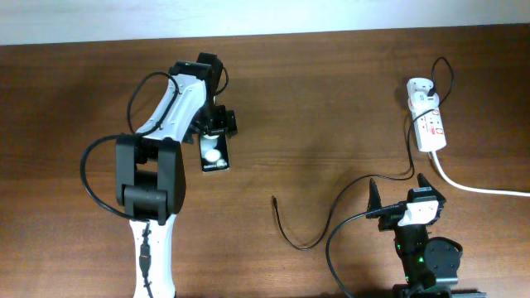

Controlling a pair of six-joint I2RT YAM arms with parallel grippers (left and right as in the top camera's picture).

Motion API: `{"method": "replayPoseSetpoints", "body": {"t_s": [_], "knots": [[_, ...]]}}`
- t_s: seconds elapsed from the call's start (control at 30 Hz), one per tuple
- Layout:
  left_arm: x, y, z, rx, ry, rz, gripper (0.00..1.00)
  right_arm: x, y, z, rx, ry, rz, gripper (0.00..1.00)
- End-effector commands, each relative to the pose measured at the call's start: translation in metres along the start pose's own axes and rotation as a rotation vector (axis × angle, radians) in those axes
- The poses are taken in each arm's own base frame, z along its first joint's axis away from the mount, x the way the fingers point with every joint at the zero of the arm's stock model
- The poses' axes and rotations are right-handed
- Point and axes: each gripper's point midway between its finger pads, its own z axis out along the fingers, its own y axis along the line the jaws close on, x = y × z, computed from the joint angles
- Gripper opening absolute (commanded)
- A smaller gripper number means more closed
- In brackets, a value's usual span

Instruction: Plug charger to phone and switch on socket

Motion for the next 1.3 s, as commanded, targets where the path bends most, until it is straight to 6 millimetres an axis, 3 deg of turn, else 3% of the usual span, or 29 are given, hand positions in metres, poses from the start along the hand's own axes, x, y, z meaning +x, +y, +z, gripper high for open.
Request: {"method": "replayPoseSetpoints", "body": {"t_s": [0.0,0.6,0.87,1.27], "knots": [[-0.004,-0.006,0.001,0.019,-0.010,0.015,0.99,0.003,0.001,0.000,0.002,0.005,0.000,0.99],[0.003,-0.006,0.015,0.014,0.005,0.020,0.99,0.003,0.001,0.000,0.002,0.006,0.000,0.99],[0.008,-0.012,0.030,0.013,0.005,0.037,0.99,0.003,0.001,0.000,0.002,0.006,0.000,0.98],[0.003,-0.011,0.030,0.002,-0.021,0.037,0.99,0.003,0.001,0.000,0.002,0.006,0.000,0.99]]}}
